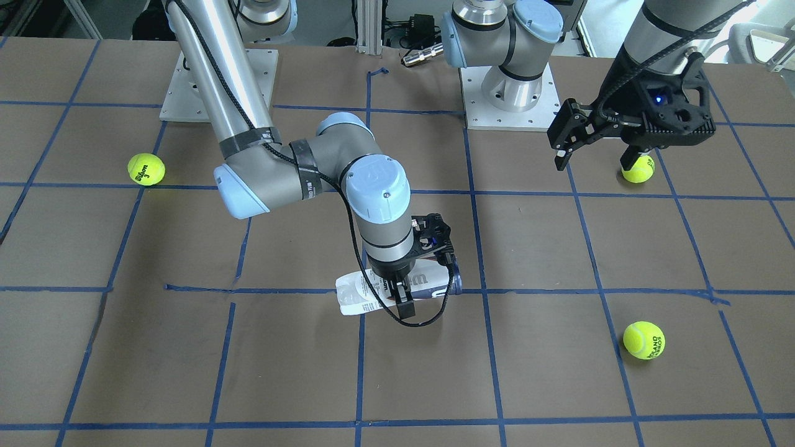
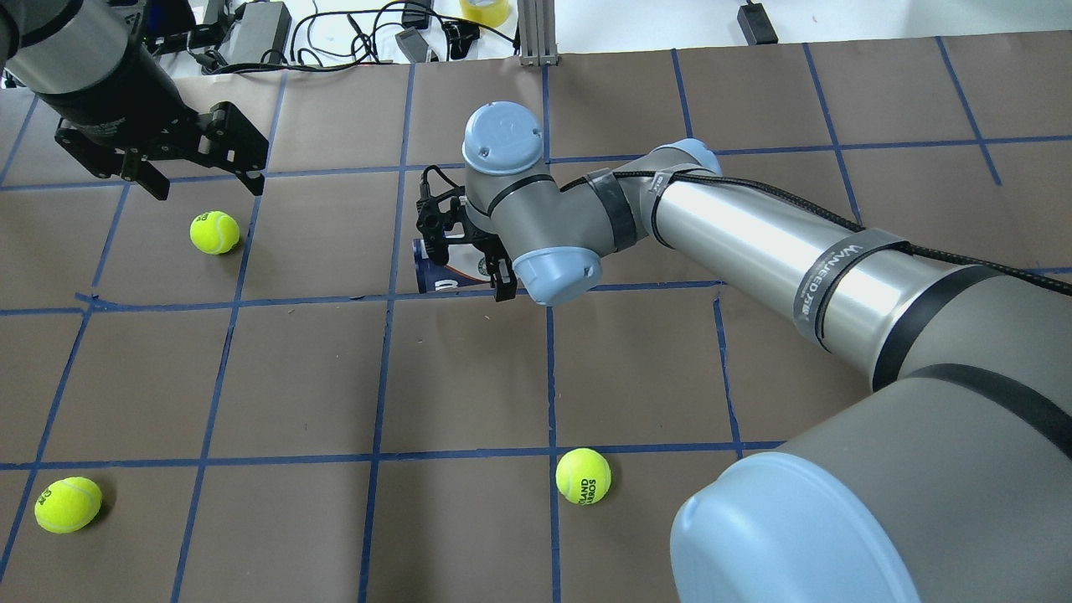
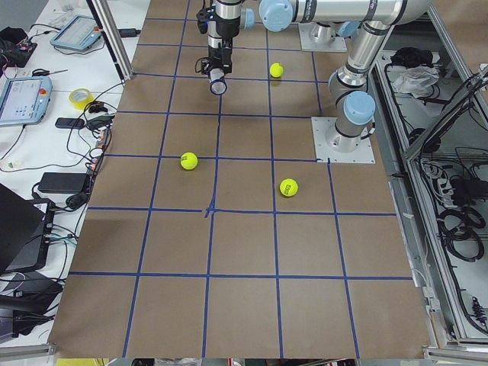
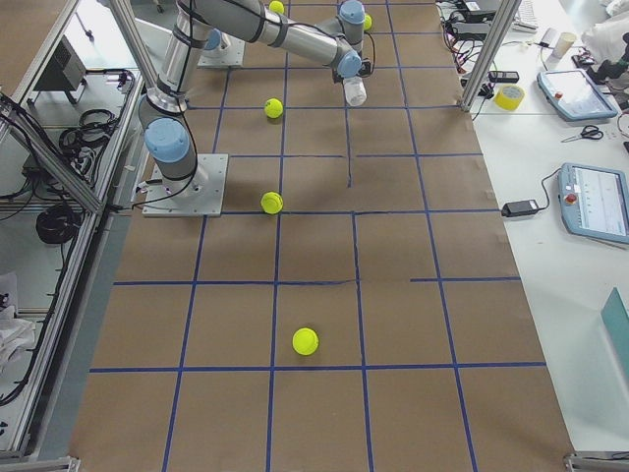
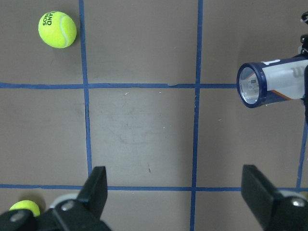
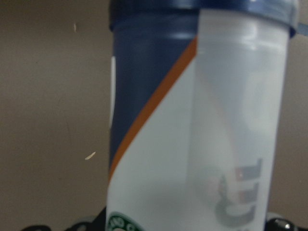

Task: Lift up tennis ball bucket
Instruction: 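Lay the can on its side and open the right gripper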

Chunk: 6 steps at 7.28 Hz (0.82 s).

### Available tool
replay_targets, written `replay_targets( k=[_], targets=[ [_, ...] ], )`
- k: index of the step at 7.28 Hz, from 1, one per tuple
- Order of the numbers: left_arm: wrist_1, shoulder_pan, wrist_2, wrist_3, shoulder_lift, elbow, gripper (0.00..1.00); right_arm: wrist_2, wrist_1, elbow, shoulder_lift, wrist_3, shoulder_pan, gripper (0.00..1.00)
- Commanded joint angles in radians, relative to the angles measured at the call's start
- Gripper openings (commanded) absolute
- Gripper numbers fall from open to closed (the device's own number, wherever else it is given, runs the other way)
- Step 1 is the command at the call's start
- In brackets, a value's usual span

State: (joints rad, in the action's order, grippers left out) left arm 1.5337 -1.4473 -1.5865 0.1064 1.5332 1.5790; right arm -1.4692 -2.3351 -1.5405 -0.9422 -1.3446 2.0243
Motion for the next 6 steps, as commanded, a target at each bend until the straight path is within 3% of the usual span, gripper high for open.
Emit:
replay_targets(
  k=[1, 3, 6],
  targets=[
    [0.0, -0.001, 0.0, -0.001, -0.001, 0.001, 1.0, -0.022, -0.02, -0.006, 0.014, 0.024, 0.016, 1.0],
    [0.0, -0.004, 0.002, -0.001, -0.001, 0.003, 1.0, -0.033, 0.003, -0.024, -0.015, 0.031, -0.007, 1.0],
    [0.0, -0.01, 0.005, -0.001, 0.002, 0.007, 1.0, 0.023, 0.356, 0.023, -0.238, 0.053, -0.148, 1.0]
  ],
)
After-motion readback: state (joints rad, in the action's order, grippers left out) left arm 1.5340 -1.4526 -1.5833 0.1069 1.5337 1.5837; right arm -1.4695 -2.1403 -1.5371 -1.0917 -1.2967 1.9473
